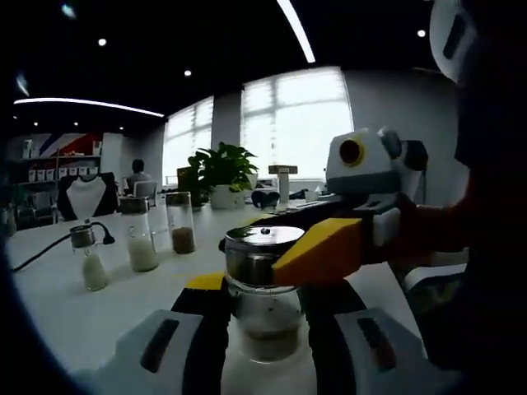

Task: Rotate the seasoning bottle until the label or dispensing opening points toward the visible target arrow and the bottle remains upright within the marked orientation range

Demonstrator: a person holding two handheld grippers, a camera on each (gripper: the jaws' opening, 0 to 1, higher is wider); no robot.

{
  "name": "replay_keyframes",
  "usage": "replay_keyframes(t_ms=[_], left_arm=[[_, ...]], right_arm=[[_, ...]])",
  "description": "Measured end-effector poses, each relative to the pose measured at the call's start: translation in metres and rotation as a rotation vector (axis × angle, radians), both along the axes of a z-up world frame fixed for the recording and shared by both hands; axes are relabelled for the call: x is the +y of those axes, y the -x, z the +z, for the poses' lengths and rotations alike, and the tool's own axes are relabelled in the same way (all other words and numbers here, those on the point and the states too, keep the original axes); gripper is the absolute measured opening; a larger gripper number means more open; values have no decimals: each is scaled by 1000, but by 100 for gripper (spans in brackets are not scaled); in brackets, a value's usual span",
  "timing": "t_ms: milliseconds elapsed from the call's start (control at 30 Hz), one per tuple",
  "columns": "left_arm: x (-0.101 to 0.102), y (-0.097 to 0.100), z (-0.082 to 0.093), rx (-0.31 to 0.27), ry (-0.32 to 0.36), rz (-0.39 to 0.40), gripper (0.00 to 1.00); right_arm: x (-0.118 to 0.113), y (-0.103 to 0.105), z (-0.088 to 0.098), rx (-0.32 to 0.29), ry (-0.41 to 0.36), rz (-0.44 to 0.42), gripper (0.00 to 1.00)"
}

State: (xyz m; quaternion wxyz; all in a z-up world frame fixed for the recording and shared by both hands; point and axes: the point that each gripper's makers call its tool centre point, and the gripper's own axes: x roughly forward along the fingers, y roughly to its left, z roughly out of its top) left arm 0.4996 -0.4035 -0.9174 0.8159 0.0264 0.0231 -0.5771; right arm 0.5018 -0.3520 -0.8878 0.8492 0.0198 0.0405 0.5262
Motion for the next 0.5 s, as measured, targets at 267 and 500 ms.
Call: replay_keyframes(t_ms=[267,500], left_arm=[[-2,10,-4,-7,-27,-74,37],[-4,23,0,-26,-27,-156,37]], right_arm=[[0,7,-3,8,3,33,31],[1,19,-1,-1,0,102,31]])
